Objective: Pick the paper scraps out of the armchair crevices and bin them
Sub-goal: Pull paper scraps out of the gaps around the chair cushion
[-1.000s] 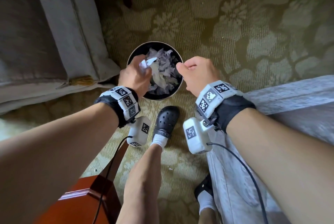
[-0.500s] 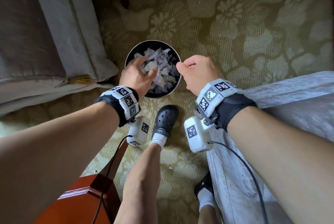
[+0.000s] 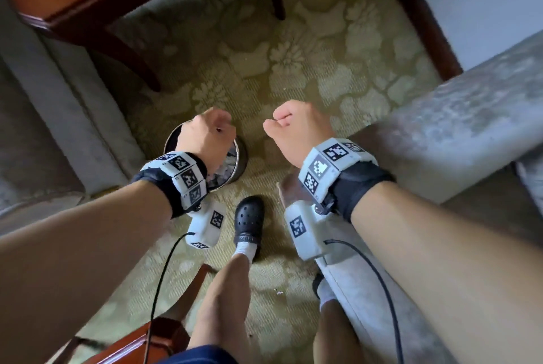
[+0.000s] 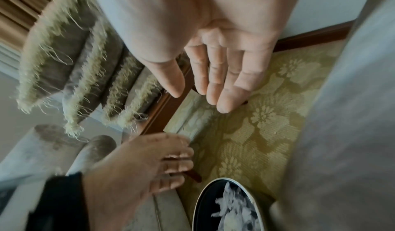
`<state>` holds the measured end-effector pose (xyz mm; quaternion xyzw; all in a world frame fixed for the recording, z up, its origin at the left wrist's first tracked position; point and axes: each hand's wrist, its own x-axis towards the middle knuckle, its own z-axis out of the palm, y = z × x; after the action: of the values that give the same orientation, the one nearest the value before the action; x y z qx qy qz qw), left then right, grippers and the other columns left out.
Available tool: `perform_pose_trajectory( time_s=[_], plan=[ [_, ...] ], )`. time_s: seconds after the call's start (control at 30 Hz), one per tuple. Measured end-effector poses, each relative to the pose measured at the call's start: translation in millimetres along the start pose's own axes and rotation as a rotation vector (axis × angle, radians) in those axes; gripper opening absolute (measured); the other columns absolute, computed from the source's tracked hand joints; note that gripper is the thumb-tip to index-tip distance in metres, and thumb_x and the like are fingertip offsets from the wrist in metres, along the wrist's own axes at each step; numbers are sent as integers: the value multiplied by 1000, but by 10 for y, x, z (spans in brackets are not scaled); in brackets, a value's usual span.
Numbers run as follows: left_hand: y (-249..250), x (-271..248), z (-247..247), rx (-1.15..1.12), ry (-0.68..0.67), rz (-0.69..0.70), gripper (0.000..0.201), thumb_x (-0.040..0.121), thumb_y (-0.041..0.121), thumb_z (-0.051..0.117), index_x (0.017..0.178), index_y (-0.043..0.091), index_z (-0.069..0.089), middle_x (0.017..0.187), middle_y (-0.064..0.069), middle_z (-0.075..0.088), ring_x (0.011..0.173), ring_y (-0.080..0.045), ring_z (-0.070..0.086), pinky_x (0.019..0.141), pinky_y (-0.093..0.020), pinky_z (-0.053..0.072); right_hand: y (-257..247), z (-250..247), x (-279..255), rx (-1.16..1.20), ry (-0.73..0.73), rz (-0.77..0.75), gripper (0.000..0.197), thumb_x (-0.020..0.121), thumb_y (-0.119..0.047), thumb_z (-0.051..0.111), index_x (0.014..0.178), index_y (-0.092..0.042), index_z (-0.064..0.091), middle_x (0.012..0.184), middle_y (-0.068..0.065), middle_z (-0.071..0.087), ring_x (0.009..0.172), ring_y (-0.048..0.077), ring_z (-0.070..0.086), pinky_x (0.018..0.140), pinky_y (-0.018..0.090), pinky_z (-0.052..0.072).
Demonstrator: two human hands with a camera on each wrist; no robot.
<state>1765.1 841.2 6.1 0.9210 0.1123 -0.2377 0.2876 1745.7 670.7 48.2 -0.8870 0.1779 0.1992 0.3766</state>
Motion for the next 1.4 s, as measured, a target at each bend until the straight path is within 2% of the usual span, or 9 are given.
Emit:
perform_pose_trajectory(
  time_s=[0.27, 0.37, 0.53, 0.63, 0.73, 0.97, 1.17, 1.27, 1.4],
  plan=[
    [1889, -762, 442, 22, 35, 379, 20, 90, 27, 59, 106, 26, 69, 89, 13, 64, 81, -8, 60, 74, -18, 42, 849, -1450, -590, 46, 193, -23, 22, 87, -30, 61, 106, -23, 68, 95, -3, 73, 93, 21, 65, 79, 26, 50],
    [2430, -1128, 819, 44, 16, 428, 16, 89, 27, 59, 102, 29, 69, 84, 14, 64, 74, -5, 59, 63, -10, 41, 1430, -1885, -841, 130, 261, 30, 20, 87, -29, 62, 103, -20, 69, 95, -1, 73, 92, 21, 66, 82, 32, 53],
    [3006, -1729, 1631, 52, -79, 522, 13, 88, 27, 60, 98, 31, 68, 78, 12, 67, 66, -1, 63, 54, -16, 48, 2586, -2319, -1289, 183, 326, 144, 19, 90, -28, 58, 103, -19, 68, 96, 2, 72, 93, 24, 65, 82, 31, 52],
    [3084, -2023, 2181, 83, -148, 533, 10, 88, 27, 61, 95, 31, 67, 77, 12, 66, 61, 1, 60, 54, -16, 49, 3171, -2304, -1457, 223, 338, 241, 17, 87, -27, 59, 98, -18, 68, 94, 7, 71, 93, 31, 64, 79, 37, 53],
    [2992, -2196, 2655, 168, -179, 473, 5, 90, 32, 61, 92, 33, 66, 76, 16, 63, 66, 4, 58, 61, -7, 44, 3608, -2241, -1559, 253, 303, 272, 14, 86, -24, 60, 96, -19, 68, 96, 6, 71, 93, 29, 64, 79, 34, 51],
    [2615, -1993, 3293, 396, -211, 320, 33, 91, 38, 54, 122, 36, 64, 118, -2, 69, 111, -31, 60, 93, -32, 47, 4053, -1869, -1462, 277, 222, 320, 17, 86, -25, 59, 101, -23, 68, 93, 2, 71, 91, 24, 65, 79, 33, 52],
    [2467, -1749, 3741, 507, -147, 325, 42, 89, 35, 55, 130, 25, 49, 114, -17, 67, 104, -41, 62, 82, -41, 48, 4300, -1651, -1344, 243, 177, 382, 18, 88, -24, 58, 104, -23, 67, 97, -3, 71, 95, 20, 64, 83, 28, 48],
    [2449, -1606, 3887, 558, -138, 266, 36, 90, 37, 57, 122, 19, 54, 114, -16, 68, 104, -37, 63, 81, -38, 48, 4359, -1557, -1299, 207, 165, 367, 19, 89, -26, 57, 104, -20, 68, 101, 1, 71, 97, 21, 64, 87, 33, 49],
    [2450, -1466, 4042, 560, -143, 230, 34, 92, 41, 58, 113, 15, 62, 115, -12, 68, 108, -32, 64, 83, -35, 49, 4382, -1566, -1206, 208, 129, 397, 17, 89, -28, 58, 102, -22, 67, 98, -3, 71, 95, 18, 64, 86, 29, 48]
  ],
)
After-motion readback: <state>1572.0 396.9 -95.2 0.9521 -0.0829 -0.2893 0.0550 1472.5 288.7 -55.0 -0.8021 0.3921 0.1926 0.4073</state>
